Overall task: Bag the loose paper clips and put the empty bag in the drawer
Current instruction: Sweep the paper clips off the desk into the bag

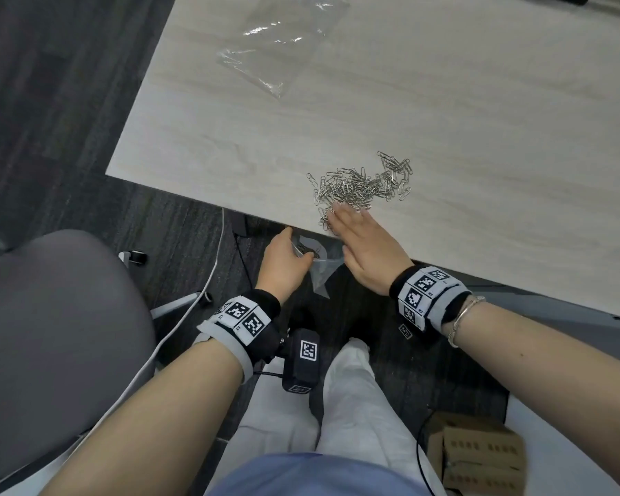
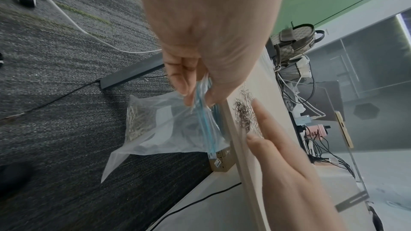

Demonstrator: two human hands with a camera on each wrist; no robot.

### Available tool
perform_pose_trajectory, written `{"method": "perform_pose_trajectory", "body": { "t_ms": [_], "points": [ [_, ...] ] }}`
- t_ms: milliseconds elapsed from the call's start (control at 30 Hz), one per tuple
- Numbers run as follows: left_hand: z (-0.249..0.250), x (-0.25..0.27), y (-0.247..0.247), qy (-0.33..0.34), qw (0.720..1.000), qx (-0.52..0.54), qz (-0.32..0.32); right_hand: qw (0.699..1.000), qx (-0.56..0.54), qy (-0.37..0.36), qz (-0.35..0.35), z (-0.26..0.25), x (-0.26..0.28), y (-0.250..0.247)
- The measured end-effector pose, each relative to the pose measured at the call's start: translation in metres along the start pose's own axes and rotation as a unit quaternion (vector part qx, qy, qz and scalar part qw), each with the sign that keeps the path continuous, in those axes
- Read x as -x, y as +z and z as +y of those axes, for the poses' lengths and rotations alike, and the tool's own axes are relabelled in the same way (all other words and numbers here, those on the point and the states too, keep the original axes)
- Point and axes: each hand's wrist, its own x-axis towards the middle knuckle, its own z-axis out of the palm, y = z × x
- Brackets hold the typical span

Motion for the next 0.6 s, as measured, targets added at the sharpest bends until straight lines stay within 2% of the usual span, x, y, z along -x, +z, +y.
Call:
{"method": "perform_pose_trajectory", "body": {
  "t_ms": [100, 200, 500, 600],
  "points": [
    [0.001, 0.001, 0.006, 0.000, 1.000, -0.021, -0.009, 0.999, 0.016, 0.038, 0.000, 0.001, -0.001, 0.002],
    [0.003, 0.000, 0.009, -0.004, 1.000, -0.030, -0.006, 0.998, 0.033, 0.042, -0.017, -0.004, -0.003, 0.007],
    [0.004, 0.002, 0.011, 0.002, 1.000, -0.021, 0.007, 0.997, -0.016, -0.050, -0.051, -0.014, 0.021, 0.022],
    [0.005, 0.004, 0.010, 0.001, 1.000, -0.025, 0.005, 0.997, -0.037, -0.056, -0.040, -0.013, 0.024, 0.019]
  ]
}}
